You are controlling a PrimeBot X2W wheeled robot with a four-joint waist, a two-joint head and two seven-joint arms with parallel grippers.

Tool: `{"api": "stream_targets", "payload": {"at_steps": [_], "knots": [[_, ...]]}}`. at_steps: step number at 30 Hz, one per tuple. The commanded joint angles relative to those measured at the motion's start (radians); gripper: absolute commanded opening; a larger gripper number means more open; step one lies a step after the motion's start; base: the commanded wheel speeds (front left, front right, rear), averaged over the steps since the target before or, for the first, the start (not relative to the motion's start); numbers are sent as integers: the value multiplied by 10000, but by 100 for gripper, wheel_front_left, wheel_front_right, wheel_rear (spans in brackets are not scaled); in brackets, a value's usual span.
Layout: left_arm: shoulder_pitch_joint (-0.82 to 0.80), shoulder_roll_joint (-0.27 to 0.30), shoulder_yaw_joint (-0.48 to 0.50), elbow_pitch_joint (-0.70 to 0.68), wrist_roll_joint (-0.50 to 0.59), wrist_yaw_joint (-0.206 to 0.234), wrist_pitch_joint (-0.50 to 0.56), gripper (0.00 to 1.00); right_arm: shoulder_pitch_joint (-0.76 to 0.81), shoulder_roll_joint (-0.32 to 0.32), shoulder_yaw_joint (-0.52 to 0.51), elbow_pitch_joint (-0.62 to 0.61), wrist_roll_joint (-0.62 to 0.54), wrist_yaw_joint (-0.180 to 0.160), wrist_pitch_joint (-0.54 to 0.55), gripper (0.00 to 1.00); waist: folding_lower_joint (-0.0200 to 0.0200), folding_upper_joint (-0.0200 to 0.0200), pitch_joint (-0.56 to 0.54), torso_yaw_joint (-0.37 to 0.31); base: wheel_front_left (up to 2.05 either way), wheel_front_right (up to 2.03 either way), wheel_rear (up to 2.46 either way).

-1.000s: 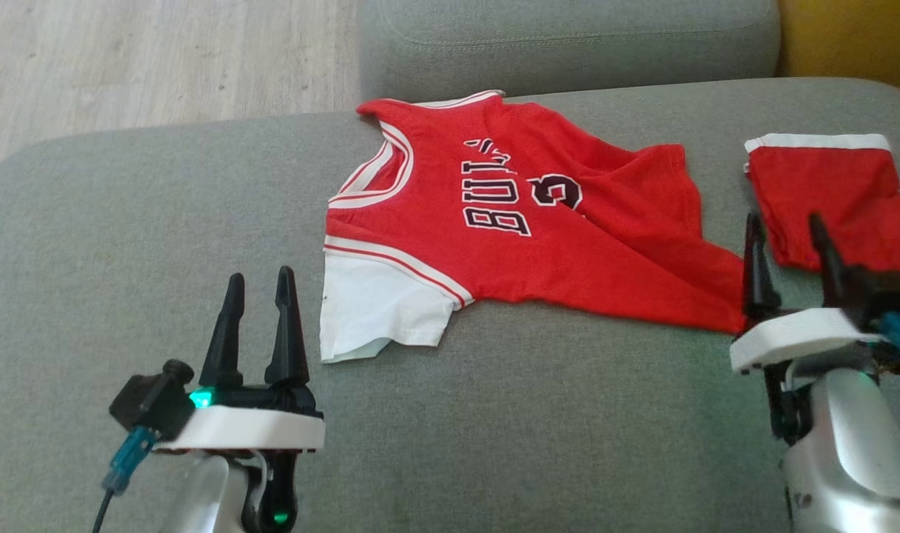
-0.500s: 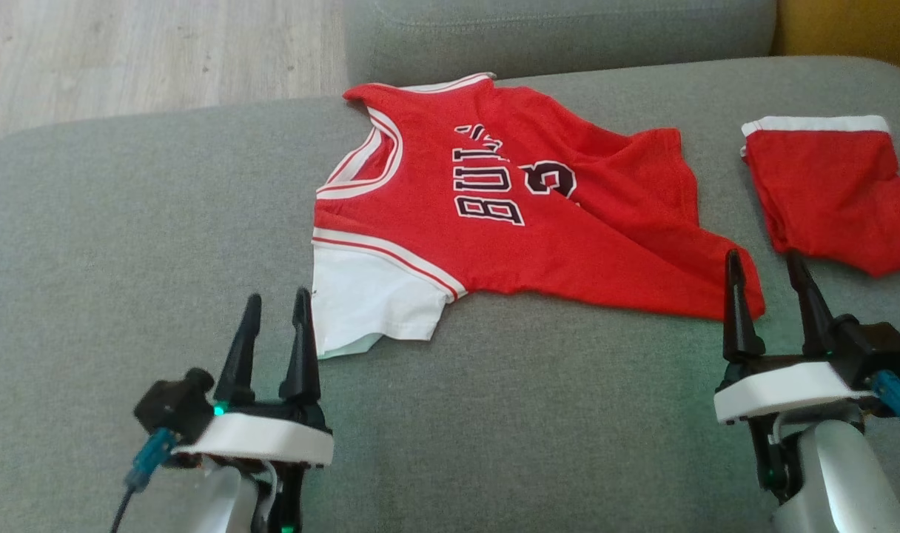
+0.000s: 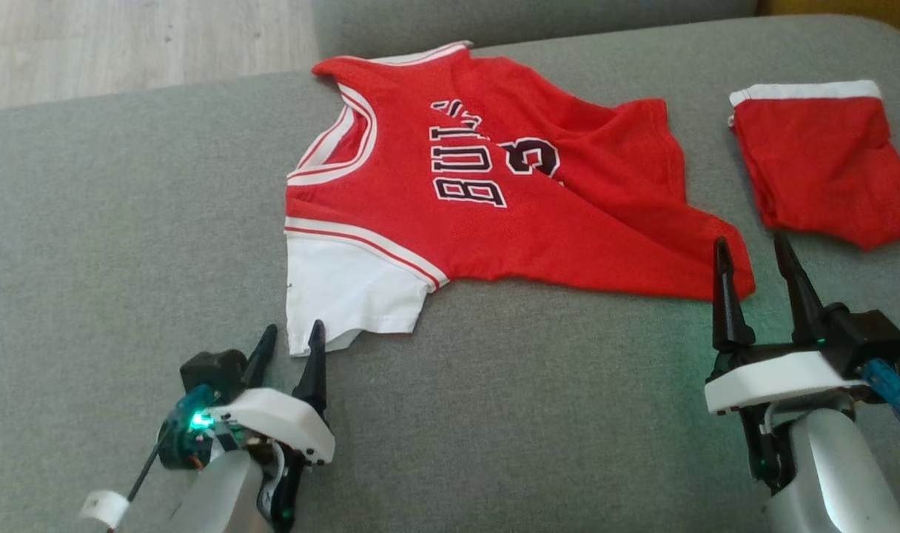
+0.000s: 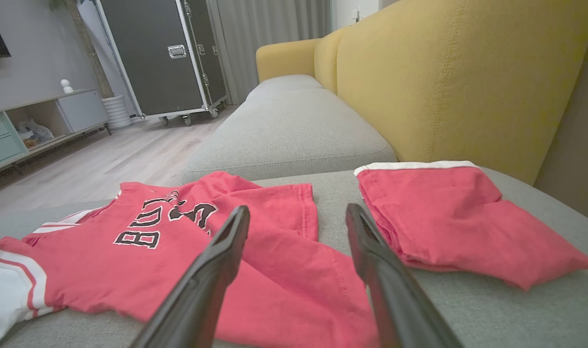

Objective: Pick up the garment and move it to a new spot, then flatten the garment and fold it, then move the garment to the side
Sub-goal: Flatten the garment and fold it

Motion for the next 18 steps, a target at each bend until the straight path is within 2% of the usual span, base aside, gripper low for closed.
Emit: {"api": "stream_targets", "payload": {"at_steps": [1,11,12,13,14,15,18], "knots": [[-453,193,237,-19,162,91,28,100,-413,-24,259,-295,81,-7,-104,100,0,0,118,-83,0,0,0],[-1032,179,129,1193,34,205,607,100,-571,-24,153,-313,177,-7,-104,100,0,0,385,-215,0,0,0],[-1049,172,96,1293,-4,169,714,96,-586,-24,116,-306,174,-7,-104,100,0,0,380,-211,0,0,0],[-1066,163,61,1361,-43,131,789,45,-599,-24,75,-299,168,-7,-104,100,0,0,370,-203,0,0,0],[-1082,155,30,1410,-76,98,832,4,-610,-24,35,-287,158,-7,-104,100,0,0,353,-194,0,0,0],[-1098,151,-3,1448,-99,69,849,0,-619,-24,1,-270,149,-7,-104,100,0,0,336,-185,0,0,0],[-1097,142,-16,1453,-222,-15,652,0,-608,-24,-6,-108,101,-7,-105,100,0,0,231,-151,0,0,0]]}}
